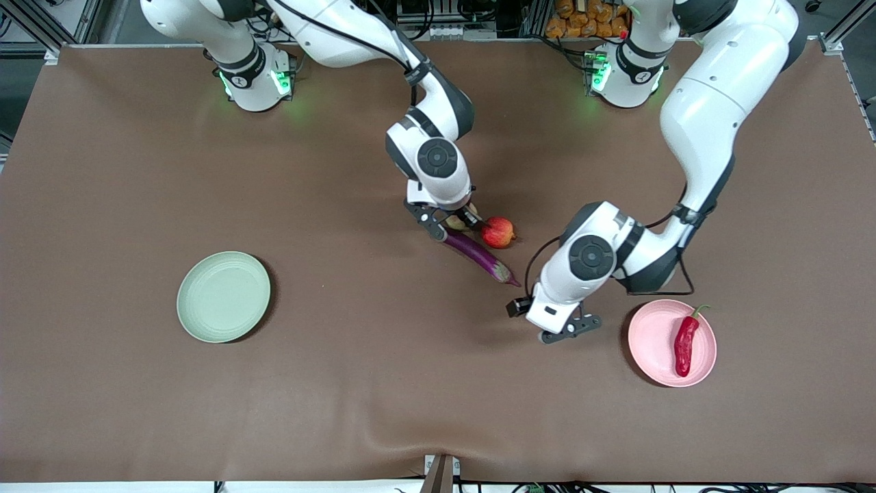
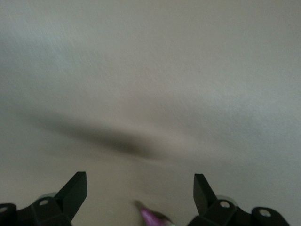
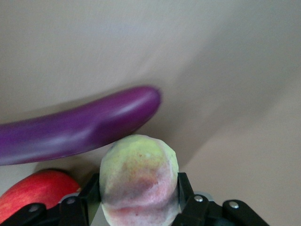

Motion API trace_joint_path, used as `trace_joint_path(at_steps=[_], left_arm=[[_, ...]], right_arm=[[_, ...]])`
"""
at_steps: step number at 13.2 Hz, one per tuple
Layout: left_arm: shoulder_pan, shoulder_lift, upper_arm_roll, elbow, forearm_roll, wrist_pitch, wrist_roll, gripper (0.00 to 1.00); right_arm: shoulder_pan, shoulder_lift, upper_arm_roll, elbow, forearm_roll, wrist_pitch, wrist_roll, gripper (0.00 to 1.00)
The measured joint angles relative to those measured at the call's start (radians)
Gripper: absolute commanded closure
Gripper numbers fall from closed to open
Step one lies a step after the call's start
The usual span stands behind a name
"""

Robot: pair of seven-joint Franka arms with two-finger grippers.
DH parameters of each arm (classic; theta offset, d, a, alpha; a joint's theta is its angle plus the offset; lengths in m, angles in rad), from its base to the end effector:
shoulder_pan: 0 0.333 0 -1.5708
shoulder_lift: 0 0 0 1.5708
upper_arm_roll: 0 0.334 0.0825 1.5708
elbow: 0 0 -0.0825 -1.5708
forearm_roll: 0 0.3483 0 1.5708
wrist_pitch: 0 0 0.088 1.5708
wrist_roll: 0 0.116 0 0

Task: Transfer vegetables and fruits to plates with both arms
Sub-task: 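Place the peach on the green plate while the left gripper grasps the eggplant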

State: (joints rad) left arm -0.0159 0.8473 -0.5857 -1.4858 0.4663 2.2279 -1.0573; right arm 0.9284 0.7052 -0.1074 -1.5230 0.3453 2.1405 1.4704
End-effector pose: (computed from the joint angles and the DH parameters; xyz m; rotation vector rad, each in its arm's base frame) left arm 0.6310 -0.3084 0.2533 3.0224 0.5269 -0.0061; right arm 0.4446 0.5212 0.2663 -2.8456 1.2466 0.3525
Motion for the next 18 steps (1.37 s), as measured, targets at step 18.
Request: trace_joint_path(at_steps=[18], left_arm=[[-0.402,0.006,0.128,0.048,0.000,-0.012,-0.845,0.00]], right_arm=[[-0.846,-0.246,-0.010,-0.237,-0.217,-0.181,-1.221,1.00]])
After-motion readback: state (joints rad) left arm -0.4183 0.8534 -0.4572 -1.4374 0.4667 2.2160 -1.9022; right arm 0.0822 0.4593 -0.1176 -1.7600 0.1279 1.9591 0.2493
